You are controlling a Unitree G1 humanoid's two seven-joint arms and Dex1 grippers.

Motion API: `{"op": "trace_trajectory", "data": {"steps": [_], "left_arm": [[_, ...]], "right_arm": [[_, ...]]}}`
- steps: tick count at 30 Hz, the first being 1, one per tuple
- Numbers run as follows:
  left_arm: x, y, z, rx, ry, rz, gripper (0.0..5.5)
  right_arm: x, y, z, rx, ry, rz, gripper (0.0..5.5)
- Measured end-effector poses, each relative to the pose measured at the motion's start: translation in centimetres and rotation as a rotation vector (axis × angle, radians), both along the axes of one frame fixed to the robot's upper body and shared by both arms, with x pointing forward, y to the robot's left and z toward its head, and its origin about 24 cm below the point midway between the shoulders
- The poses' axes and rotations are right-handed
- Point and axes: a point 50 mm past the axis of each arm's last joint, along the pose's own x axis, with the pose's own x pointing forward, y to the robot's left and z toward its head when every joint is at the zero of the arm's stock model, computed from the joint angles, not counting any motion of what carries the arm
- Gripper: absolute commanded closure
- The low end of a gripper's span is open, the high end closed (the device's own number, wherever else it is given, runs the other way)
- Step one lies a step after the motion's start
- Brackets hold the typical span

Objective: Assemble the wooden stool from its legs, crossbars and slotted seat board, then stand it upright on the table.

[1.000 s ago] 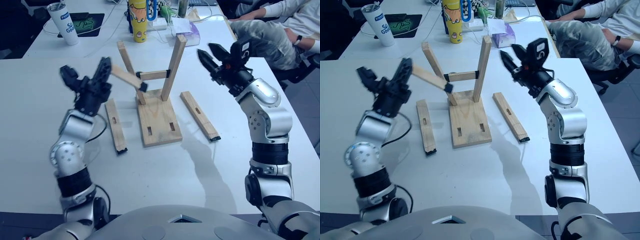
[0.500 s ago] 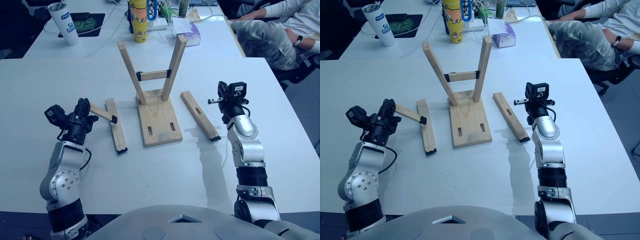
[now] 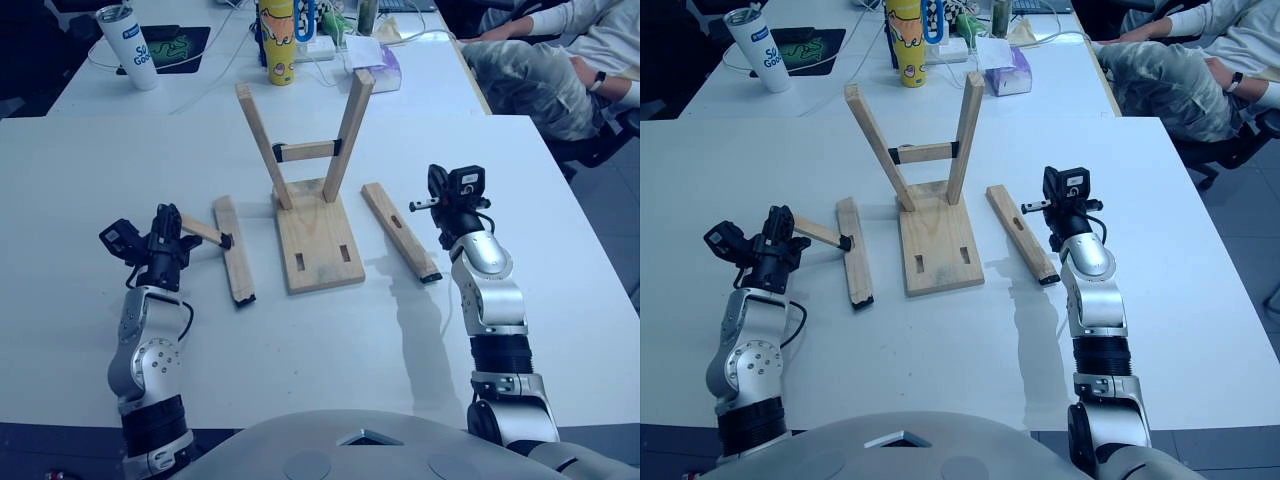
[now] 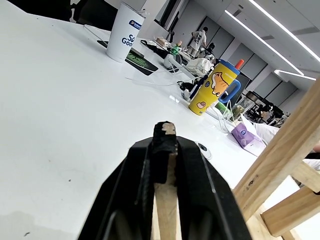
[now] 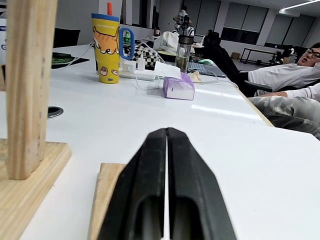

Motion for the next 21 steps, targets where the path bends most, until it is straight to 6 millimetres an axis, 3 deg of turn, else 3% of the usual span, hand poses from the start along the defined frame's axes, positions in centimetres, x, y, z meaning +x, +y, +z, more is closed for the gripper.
{"op": "trace_trajectory", "data": {"steps": [16,21], "left_arm": [[1.1,-0.8,-0.1,-0.015,-0.002,0.023,5.06],[1.9,-1.2,-0.1,0.126,0.026,0.013,5.06]], "right_arm": [[0.0,0.1,-0.2,-0.012,0.007,0.008,5.50],[0.0,0.1,-0.3,-0.012,0.005,0.011,5.50]]}}
